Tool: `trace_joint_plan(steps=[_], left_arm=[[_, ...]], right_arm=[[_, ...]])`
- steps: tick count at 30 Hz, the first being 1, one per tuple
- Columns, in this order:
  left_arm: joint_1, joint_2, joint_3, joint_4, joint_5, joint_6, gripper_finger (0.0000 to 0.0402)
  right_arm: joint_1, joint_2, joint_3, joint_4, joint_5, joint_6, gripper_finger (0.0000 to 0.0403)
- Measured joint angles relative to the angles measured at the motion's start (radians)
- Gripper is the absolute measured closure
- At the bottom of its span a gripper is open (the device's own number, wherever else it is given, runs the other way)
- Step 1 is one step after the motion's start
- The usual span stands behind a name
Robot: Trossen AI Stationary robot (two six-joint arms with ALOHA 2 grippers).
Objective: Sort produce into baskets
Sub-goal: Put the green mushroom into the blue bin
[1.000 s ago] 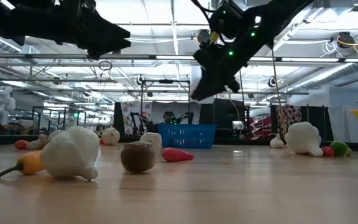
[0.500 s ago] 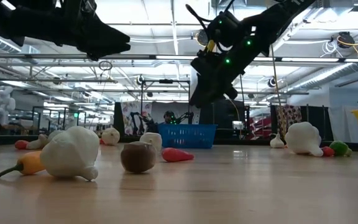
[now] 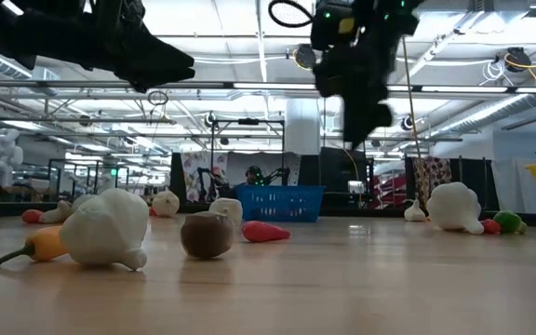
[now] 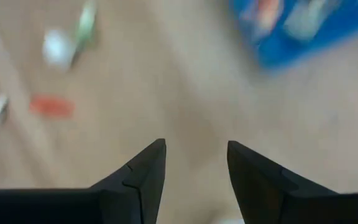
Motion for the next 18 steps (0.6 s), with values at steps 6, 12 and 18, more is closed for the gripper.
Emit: trace_joint_plan(steps=[6, 12, 18], left_arm=[[0.000, 0.000, 0.000, -0.004, 0.001, 0.004, 0.0192], [0.000, 0.000, 0.000, -0.012, 0.001, 0.005, 0.0192], [0.000, 0.000, 0.000, -0.011, 0.002, 0.006, 0.0192]], right_arm=[[0.154, -0.013, 0.013, -0.349, -0.056, 0.117, 0.0241], [0.329, -0.013, -0.071, -0.430, 0.018, 0.206, 0.0241], [0.360, -0.016, -0.220, -0.328, 0.026, 0.252, 0.0241]])
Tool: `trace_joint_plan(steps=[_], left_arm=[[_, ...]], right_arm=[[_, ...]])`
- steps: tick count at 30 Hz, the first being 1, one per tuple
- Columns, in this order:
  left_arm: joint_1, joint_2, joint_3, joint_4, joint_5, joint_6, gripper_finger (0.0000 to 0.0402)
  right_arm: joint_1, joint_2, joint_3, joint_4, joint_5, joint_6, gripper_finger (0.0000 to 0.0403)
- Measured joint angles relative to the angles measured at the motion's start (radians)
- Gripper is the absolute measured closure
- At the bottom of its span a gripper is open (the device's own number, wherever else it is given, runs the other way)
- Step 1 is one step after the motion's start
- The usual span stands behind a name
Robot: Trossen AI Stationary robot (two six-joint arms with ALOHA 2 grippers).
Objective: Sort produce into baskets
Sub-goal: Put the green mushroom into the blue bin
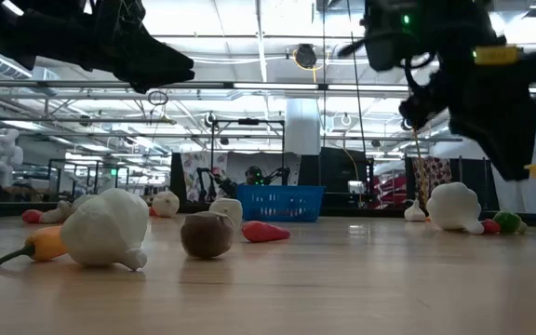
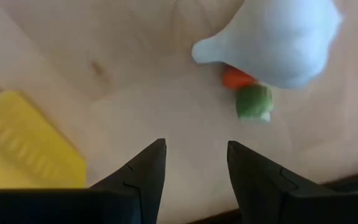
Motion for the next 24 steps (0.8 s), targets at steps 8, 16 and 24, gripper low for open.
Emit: trace_joint_plan(steps=[8, 16, 24], left_arm=[[0.000, 0.000, 0.000, 0.007, -0.014, 0.028, 0.0192], [0.028, 0.000, 0.000, 0.000, -0.024, 0.019, 0.0192], [0.028, 0.000, 0.000, -0.017, -0.023, 0.018, 0.0192]], right_arm=[[-0.027, 0.000, -0.106, 0.025, 0.087, -0.075, 0.0241], [-0.026, 0.000, -0.185, 0.137, 0.112, -0.164, 0.0241], [-0.026, 0.000, -0.221, 0.206, 0.180, -0.168, 0.0241]])
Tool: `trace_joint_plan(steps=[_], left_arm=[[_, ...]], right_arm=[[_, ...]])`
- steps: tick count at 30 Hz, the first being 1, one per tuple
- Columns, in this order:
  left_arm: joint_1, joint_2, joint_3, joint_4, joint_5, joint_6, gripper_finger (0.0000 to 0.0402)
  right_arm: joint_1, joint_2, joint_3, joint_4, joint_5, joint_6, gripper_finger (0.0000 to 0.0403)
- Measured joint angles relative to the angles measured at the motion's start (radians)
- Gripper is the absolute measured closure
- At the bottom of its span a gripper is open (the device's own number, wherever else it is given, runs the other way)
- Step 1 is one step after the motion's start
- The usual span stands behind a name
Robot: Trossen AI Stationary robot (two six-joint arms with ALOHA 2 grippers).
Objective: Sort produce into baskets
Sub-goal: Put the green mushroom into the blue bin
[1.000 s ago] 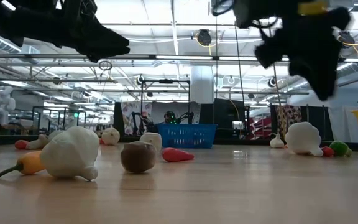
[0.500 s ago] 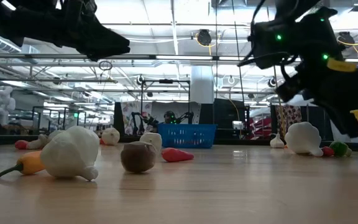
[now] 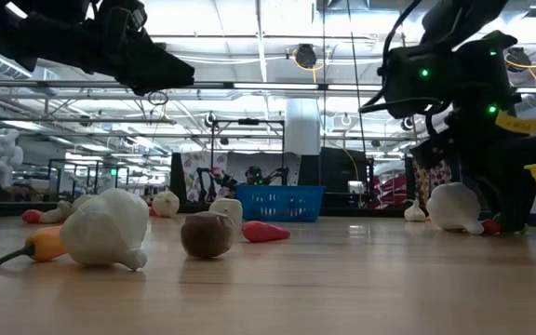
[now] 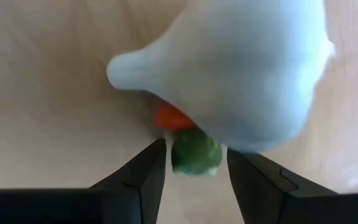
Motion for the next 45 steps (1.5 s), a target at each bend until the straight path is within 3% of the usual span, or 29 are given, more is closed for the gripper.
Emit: trace_joint_plan(steps=[12, 23, 29, 34, 37, 40, 45], left_arm=[[0.000, 0.000, 0.000, -0.005, 0.000, -0.026, 0.0192], [-0.001, 0.000, 0.000, -0.005, 0.000, -0.029, 0.0192], [-0.001, 0.000, 0.000, -0.005, 0.001, -0.029, 0.0192], [-0.001, 0.000, 0.000, -0.005, 0.002, -0.029, 0.0192], [-0.001, 0.000, 0.000, 0.000, 0.003, -0.029, 0.0192], [-0.001, 0.000, 0.000, 0.005, 0.004, -0.029, 0.0192], [-0.001, 0.000, 0.000, 0.008, 0.004, -0.029, 0.0192]], right_arm=[[0.000, -0.013, -0.041, 0.068, 0.022, 0.008, 0.0250], [-0.003, -0.078, -0.045, 0.061, 0.064, 0.039, 0.0344], [-0.008, -0.147, 0.001, -0.089, 0.072, 0.081, 0.0346], [-0.026, -0.186, 0.089, -0.137, 0.178, 0.108, 0.0344], [-0.043, -0.193, 0.147, -0.048, 0.311, 0.092, 0.0344], [-0.065, -0.193, 0.183, 0.177, 0.439, 0.009, 0.0344], [-0.120, -0.179, 0.187, 0.694, 0.465, -0.226, 0.0344]])
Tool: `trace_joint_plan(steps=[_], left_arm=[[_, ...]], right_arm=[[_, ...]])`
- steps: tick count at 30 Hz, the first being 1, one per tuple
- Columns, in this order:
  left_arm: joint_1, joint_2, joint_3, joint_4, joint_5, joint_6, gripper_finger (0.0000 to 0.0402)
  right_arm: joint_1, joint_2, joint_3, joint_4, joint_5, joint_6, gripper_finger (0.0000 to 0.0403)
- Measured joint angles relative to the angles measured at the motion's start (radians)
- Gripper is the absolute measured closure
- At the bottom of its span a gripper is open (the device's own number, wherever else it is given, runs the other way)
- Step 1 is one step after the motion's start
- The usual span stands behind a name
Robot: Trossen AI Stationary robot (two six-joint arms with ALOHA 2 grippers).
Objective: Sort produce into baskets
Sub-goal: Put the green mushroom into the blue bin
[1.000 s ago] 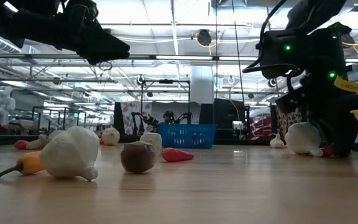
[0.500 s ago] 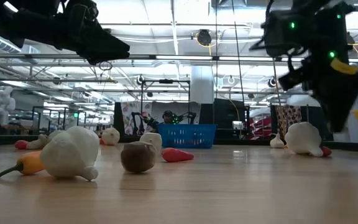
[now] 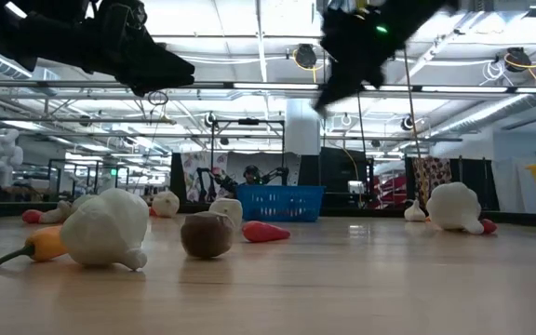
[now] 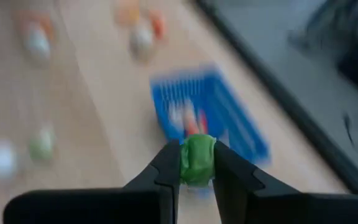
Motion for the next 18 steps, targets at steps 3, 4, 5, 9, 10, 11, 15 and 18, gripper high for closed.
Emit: trace_joint_plan(steps=[3, 4, 5, 9, 10, 11, 15, 18], left_arm=[[0.000, 0.000, 0.000, -0.001, 0.000, -0.003, 0.0192], [0.000, 0.000, 0.000, -0.002, 0.000, -0.003, 0.0192], [0.000, 0.000, 0.000, -0.003, 0.001, -0.003, 0.0192], [-0.002, 0.000, 0.000, -0.004, 0.023, -0.008, 0.0192], [-0.002, 0.000, 0.000, -0.004, 0.028, -0.008, 0.0192], [-0.002, 0.000, 0.000, -0.004, 0.031, -0.007, 0.0192], [-0.002, 0.000, 0.000, -0.004, 0.032, -0.007, 0.0192], [-0.002, 0.000, 0.000, -0.004, 0.032, -0.006, 0.0192]], right_arm=[[-0.035, 0.029, 0.000, 0.219, 0.001, -0.107, 0.0344], [-0.047, 0.043, 0.000, 0.277, 0.000, -0.130, 0.0344], [-0.059, 0.056, 0.000, 0.321, 0.000, -0.150, 0.0344], [-0.120, 0.100, 0.000, 0.391, -0.065, -0.173, 0.0344], [-0.135, 0.112, 0.000, 0.392, -0.092, -0.168, 0.0344], [-0.151, 0.124, 0.000, 0.394, -0.125, -0.159, 0.0344], [-0.196, 0.166, 0.000, 0.418, -0.223, -0.132, 0.0344], [-0.218, 0.196, 0.000, 0.431, -0.242, -0.116, 0.0344]])
